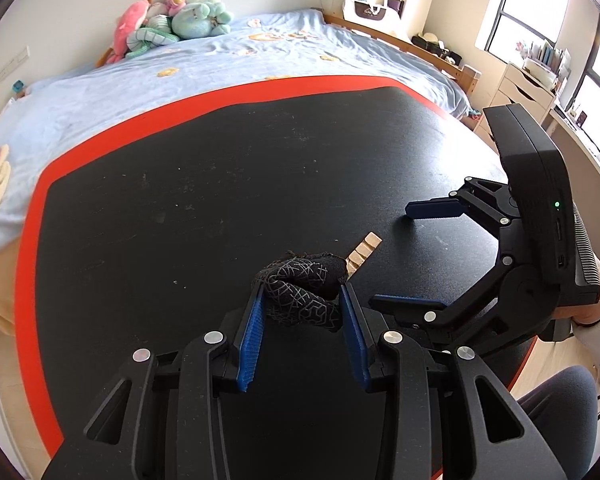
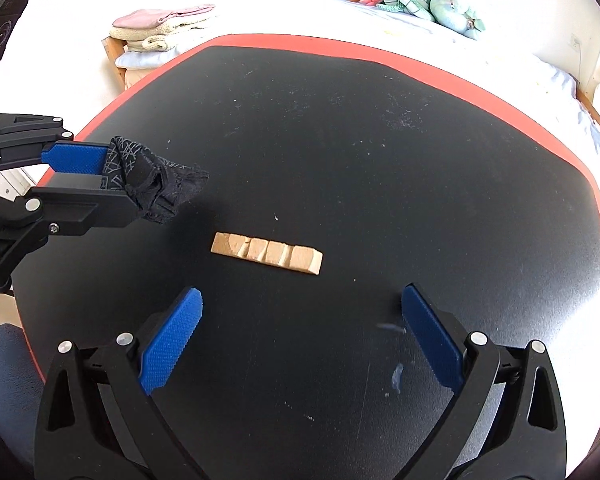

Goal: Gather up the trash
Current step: 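Grasp the wooden clothespin with the right tool and lift it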

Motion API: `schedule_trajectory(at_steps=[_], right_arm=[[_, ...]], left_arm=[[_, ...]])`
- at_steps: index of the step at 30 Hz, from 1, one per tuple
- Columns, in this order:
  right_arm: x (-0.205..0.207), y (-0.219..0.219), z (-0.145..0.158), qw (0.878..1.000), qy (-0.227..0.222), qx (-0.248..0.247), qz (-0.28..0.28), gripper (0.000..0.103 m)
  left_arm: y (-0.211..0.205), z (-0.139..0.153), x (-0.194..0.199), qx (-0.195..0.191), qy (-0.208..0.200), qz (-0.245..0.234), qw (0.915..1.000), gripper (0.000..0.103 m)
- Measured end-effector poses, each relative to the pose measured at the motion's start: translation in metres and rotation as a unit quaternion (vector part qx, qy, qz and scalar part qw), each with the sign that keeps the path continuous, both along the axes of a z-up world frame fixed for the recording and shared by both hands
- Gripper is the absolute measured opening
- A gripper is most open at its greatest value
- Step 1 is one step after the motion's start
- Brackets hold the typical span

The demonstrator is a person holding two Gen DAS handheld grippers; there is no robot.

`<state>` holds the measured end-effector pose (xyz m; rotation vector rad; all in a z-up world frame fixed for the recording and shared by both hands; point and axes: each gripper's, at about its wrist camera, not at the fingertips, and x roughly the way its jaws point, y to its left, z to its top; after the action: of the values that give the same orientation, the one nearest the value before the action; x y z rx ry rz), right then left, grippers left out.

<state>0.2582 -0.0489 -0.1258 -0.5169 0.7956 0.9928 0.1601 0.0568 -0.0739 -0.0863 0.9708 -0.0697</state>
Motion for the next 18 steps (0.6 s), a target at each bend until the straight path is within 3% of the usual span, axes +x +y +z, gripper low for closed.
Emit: schedule_trajectory(at_steps=[6,10,12,17,18], right_arm=[[0.007,0.008,0.002,1.0,-0.013,0.013,0.003,0.087],[0.006,0.015,0.004,0.999,-0.019,0.022,0.02,0.074],[0.005,0.018,0.006,0.999,-0.019,0.024,0.024,0.066],[-0.001,0.025,0.009,0.999,-0.016,0.021,0.041,0.032],[-0.003,0.027,0.009,0.999,-0.015,0.02,0.042,0.029]], left_arm=[[0.002,-0.003,-0.001,-0.005,-0.001,0.003,1.0,0.037],[0.001,-0.004,-0.002,-0.006,-0.001,0.005,1.0,0.037],[0.001,-0.005,-0.002,-0.007,-0.001,0.006,1.0,0.037],[0.002,-0.005,-0.003,-0.009,-0.001,0.007,0.9999,0.037],[0.001,-0.005,-0.004,-0.01,-0.002,0.007,0.9999,0.037]])
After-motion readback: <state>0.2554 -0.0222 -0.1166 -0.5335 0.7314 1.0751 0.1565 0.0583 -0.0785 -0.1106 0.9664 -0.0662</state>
